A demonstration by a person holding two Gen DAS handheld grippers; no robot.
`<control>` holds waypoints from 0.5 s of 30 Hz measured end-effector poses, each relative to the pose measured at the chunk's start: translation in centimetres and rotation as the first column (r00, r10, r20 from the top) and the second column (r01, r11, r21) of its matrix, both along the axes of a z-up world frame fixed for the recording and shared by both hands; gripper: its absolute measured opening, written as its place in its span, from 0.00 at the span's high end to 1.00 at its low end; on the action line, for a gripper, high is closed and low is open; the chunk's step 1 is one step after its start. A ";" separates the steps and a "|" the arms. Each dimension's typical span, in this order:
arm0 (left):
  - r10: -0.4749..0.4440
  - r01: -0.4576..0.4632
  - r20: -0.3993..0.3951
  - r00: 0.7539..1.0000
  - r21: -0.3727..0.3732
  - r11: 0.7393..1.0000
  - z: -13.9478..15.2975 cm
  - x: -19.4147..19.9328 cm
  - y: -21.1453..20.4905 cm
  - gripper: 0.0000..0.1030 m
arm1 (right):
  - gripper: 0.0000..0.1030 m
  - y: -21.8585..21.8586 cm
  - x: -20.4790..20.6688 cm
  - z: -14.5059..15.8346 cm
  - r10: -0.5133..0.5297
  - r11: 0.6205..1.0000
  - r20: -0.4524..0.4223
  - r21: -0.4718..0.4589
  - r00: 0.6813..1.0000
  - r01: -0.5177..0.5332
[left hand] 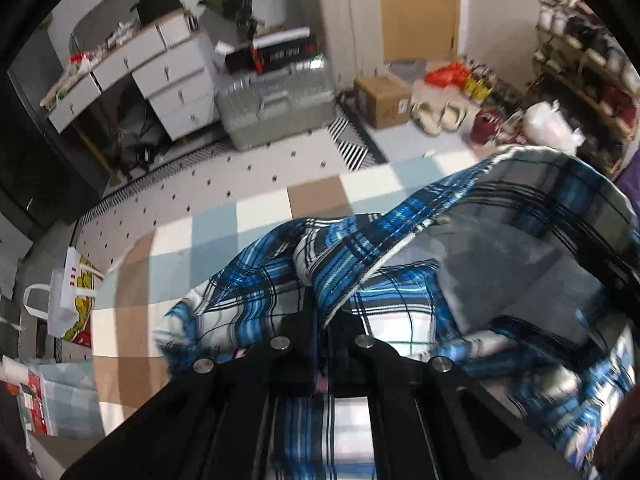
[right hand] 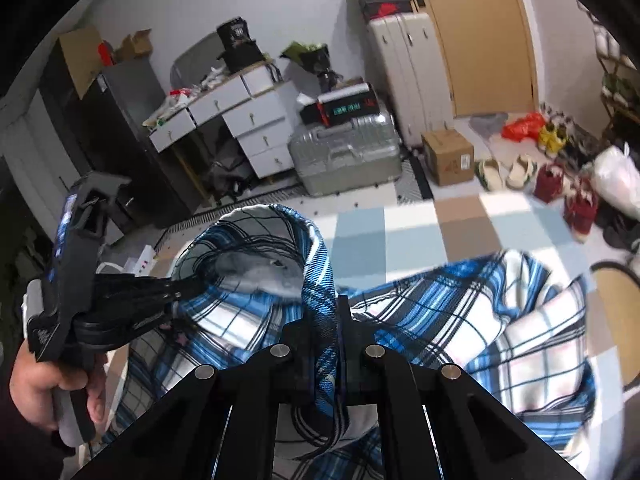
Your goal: Fold large clothes
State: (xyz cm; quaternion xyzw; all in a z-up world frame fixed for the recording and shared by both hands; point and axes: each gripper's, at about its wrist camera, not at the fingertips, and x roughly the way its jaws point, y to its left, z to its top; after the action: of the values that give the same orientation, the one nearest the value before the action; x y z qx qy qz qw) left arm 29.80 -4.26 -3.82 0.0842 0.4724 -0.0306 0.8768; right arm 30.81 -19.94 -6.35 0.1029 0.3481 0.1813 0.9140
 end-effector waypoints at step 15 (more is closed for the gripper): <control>-0.045 0.072 0.118 0.992 -0.232 0.970 1.0 -18.6 1.2 1.00 | 0.94 -1.2 -15.1 3.3 -0.030 0.994 0.089 0.104 0.996 0.021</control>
State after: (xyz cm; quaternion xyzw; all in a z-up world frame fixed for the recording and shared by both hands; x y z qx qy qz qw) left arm 11.17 -3.05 -2.79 -0.0050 0.4128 -0.1076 0.9044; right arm 15.71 -21.18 -3.09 0.1461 0.2951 0.1918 0.9245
